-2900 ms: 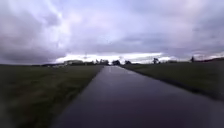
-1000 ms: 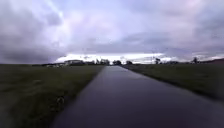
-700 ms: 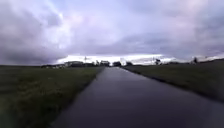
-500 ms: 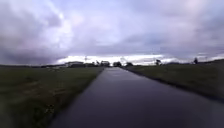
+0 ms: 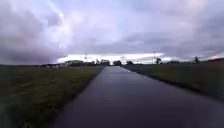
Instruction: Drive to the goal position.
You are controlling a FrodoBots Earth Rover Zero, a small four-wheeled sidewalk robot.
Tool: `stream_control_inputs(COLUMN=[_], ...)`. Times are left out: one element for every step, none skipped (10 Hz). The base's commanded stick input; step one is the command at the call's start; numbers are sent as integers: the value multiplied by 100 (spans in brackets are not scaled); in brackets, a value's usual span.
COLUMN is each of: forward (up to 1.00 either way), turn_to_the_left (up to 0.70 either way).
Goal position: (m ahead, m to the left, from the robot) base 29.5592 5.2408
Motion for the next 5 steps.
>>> stream_control_inputs(forward=[70,70,70,70,70], turn_to_the_left=[0,0,0,0,0])
